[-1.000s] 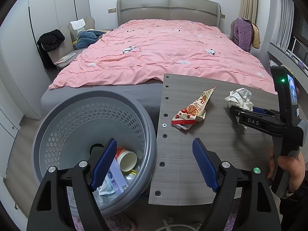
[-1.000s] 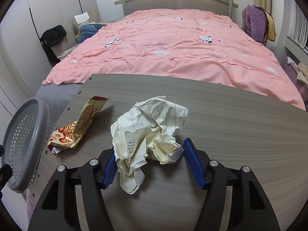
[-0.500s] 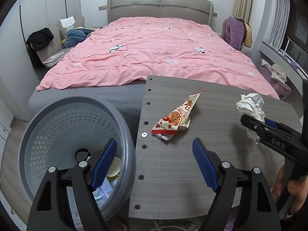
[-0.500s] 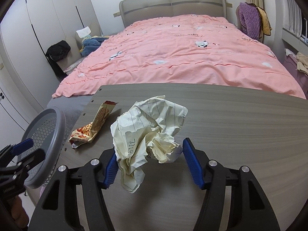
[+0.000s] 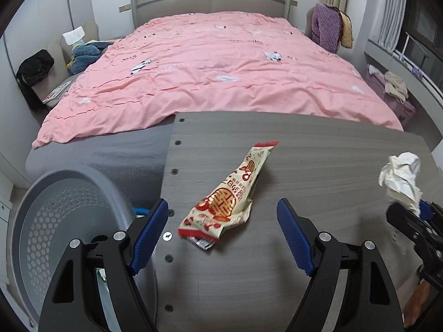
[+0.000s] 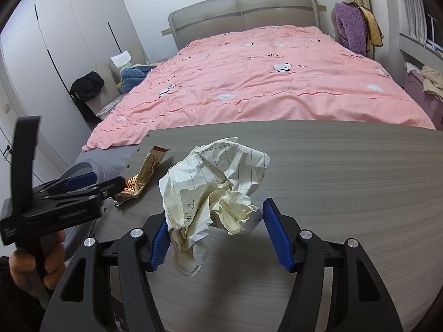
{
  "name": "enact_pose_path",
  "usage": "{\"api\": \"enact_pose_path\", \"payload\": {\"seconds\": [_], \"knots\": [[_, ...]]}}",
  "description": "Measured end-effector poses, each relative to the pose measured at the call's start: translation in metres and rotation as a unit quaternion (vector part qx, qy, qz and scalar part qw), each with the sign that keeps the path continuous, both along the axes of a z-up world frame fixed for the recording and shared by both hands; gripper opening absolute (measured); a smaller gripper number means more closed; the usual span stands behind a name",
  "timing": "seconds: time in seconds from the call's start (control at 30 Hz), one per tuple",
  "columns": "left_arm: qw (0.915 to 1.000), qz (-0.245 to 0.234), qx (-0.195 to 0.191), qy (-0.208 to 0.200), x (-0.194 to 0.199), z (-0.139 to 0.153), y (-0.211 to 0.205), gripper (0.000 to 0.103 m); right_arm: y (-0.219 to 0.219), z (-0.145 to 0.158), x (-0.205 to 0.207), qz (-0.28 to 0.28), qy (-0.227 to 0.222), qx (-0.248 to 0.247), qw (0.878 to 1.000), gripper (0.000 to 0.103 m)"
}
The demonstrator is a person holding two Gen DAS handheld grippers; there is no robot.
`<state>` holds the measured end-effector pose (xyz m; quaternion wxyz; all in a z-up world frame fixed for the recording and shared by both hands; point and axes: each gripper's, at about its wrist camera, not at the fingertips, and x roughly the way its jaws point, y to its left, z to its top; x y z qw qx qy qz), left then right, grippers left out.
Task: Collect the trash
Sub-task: 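Grasp the red-and-white snack wrapper with the left gripper while the right gripper holds the tissue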
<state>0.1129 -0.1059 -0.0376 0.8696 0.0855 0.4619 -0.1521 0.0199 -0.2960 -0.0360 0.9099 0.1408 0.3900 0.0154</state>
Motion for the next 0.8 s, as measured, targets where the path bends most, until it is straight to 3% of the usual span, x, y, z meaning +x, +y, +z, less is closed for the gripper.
{"api": "enact_pose_path", "payload": {"seconds": [0.17, 0.47, 0.63, 0.7, 0.8], "knots": [[0.9997, -0.006, 0.023, 0.007, 0.013, -0.012, -0.013, 0.077, -0.005, -0.002, -0.004, 0.000, 0.000, 0.012, 1.000, 0.060], [0.9989, 0.000, 0.013, 0.046, 0.031, -0.033, -0.018, 0.077, -0.012, -0.002, -0.010, 0.001, -0.007, 0.027, 1.000, 0.060], [0.9991, -0.008, 0.021, 0.037, 0.029, -0.035, -0.021, 0.064, -0.017, -0.003, -0.013, -0.003, -0.009, 0.035, 0.999, 0.060], [0.9992, -0.014, 0.019, 0.034, 0.026, -0.034, -0.023, 0.053, -0.018, -0.005, -0.014, -0.004, -0.006, 0.038, 0.999, 0.060], [0.9992, -0.016, 0.019, 0.030, 0.022, -0.033, -0.026, 0.050, -0.020, -0.005, -0.016, -0.006, -0.007, 0.040, 0.999, 0.060]]}}
